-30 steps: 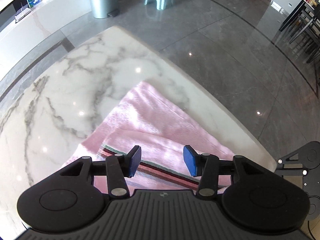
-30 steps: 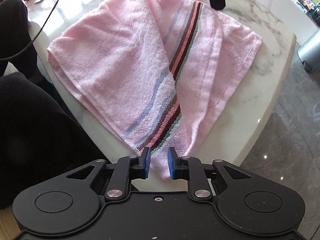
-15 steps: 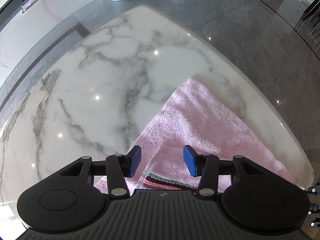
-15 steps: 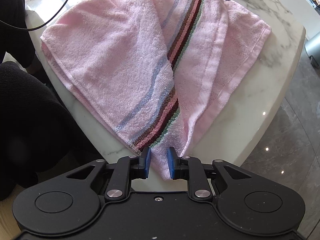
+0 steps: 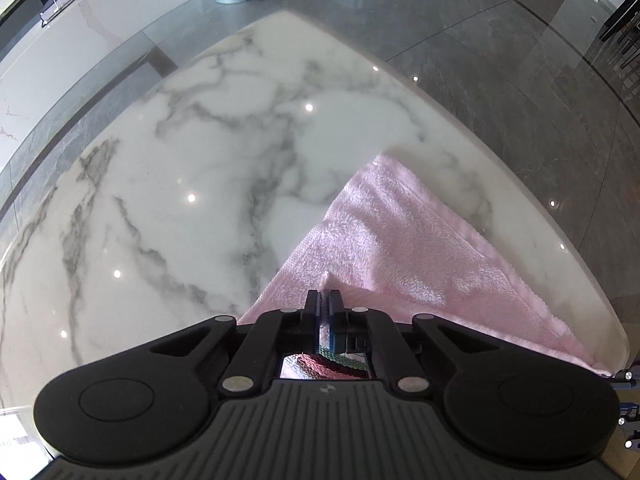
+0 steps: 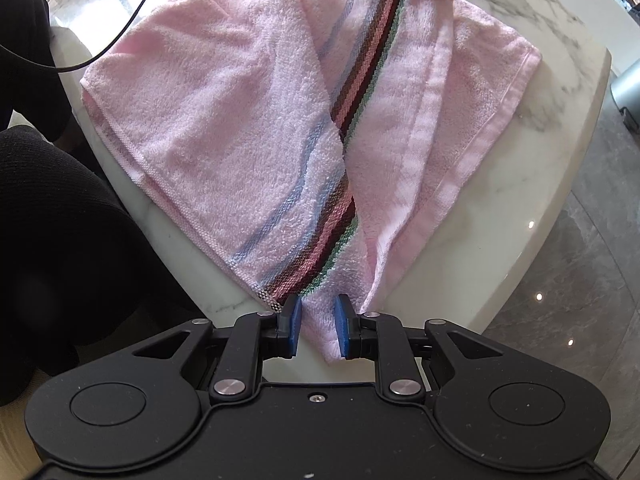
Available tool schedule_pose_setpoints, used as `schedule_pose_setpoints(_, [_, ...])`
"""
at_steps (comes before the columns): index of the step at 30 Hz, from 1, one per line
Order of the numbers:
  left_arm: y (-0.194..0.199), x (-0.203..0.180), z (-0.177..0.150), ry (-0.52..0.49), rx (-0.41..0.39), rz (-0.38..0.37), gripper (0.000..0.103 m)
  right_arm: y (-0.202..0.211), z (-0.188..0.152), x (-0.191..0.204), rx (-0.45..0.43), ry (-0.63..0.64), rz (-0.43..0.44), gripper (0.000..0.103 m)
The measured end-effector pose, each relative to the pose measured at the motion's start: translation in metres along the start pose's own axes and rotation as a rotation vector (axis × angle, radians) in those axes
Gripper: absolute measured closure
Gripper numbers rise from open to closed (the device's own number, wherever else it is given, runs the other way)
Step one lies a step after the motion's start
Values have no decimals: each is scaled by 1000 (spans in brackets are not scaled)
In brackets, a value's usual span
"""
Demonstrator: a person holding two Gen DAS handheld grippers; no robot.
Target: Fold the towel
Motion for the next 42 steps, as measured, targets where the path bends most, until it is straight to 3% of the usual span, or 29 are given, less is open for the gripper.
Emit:
schedule_pose_setpoints(9, [31,-35,52,-88,-96,3,100,0,-6,4,22,15,-2,85])
schedule_pose_setpoints(18, [-15,-54,72,-131,-85,43,100,2,-17,2,8,-21,21,85])
schedule_pose_setpoints(28, [-55,-48,64,-97,-92,8,98,4,-31,5,5,-27,21,85])
schedule_pose_setpoints(31, [-57,-45,63,-80,-112,0,88,4,-37,6,1,-31,15,85])
schedule_pose_setpoints(33, [-55,-42,63,-62,-127,-7,62,5,-40,6,-1,-37,12,85])
schedule_pose_setpoints(35, [-50,-38,61,-34,-126,-36,50,5,-44,7,-2,-43,11,85])
schedule_pose_setpoints(42, [-1,-3,43,55,-148,-71,45,5,-55,9,9,-54,-1,84])
Point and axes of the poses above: each gripper's, at about its wrist camera, not at the fingertips, and y roughly against the way its jaws point, x to its left, z to its top, the point moved 9 cm from there along -y, roughly the way its jaws point, and after that the axes turned 5 degrees about y, right-handed, at the moved point
